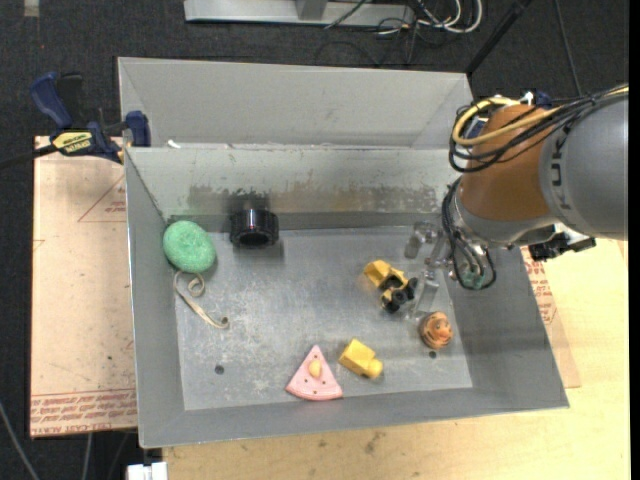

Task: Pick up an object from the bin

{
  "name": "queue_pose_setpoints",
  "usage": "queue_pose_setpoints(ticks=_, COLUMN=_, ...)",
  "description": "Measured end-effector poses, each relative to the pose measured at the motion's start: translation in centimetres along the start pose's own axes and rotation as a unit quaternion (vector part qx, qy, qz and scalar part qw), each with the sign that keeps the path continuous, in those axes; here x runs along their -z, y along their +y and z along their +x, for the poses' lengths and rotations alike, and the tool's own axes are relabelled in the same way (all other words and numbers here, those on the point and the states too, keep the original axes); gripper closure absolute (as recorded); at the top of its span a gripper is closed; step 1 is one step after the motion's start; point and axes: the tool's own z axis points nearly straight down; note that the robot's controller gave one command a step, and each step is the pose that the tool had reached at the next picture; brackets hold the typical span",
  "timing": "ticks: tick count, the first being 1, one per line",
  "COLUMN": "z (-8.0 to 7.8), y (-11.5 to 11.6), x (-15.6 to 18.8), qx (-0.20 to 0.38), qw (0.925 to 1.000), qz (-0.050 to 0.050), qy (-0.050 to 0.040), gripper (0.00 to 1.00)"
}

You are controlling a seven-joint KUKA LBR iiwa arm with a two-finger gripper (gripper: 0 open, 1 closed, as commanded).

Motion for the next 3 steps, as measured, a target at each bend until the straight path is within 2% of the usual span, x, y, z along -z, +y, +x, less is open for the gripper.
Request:
queue_pose_setpoints(ticks=1, z=2.0, y=-0.2, x=-2.8, qx=-0.053, qw=0.9986, qz=0.001, qy=0.0067, gripper=0.0)
queue_pose_setpoints(ticks=2, z=0.6, y=3.6, x=-2.7, qx=-0.032, qw=0.9995, qz=0.0, qy=0.0013, gripper=1.0)
queue_pose_setpoints(ticks=3, z=0.6, y=3.6, x=-2.7, qx=-0.032, qw=0.9995, qz=0.0, qy=0.0012, gripper=1.0)
